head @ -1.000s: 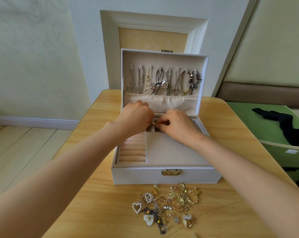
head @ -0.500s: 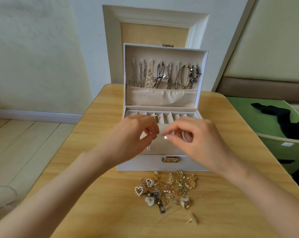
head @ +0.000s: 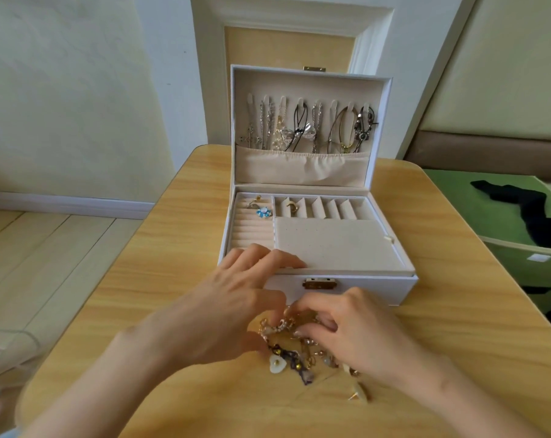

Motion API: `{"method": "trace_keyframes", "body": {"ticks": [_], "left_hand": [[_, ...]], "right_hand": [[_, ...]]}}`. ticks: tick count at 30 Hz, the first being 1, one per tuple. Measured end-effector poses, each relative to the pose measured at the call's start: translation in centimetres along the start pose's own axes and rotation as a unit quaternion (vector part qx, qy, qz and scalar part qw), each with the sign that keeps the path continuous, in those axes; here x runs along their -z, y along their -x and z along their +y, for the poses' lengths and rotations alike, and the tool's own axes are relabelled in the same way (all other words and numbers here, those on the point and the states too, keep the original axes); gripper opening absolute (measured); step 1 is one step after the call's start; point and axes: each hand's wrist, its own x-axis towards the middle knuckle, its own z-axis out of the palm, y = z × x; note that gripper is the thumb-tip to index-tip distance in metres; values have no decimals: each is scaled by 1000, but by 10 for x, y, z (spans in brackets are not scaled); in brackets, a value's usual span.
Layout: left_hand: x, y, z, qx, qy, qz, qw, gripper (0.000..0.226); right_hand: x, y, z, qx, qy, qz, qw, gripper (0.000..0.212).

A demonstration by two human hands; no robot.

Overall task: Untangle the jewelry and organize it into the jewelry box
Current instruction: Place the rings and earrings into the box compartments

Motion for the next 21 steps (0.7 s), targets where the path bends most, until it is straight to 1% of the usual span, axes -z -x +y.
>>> {"method": "trace_keyframes", "body": {"ticks": [3,7,9,10,16,19,21], "left_hand": [[-1,0,4,13,-25,-14,1000,34],[-2,-1,3,27,-21,-9,999,44],[-1,1,0,38,-23,-3,999,49],[0,3,-2,41,-30,-1,999,49],[1,4,-3,39,-43,2,998,37],[-1,4,-3,41,-35,1,999,33],[-2,5,-2,42,-31,-1,999,33]], "right_hand": [[-4,0,-2,17,-8,24,1000,17],[-14,-5,-12,21,73,21,997,16],[-20,-6,-10,23,102,41,994,18],[-22,-5,-10,27,99,48,994,19],[-21,-9,-14,17,75,33,997,16],[-14,-11,-12,-7,66,-11,998,23],[-12,-11,-14,-20,55,-28,998,22]]}}
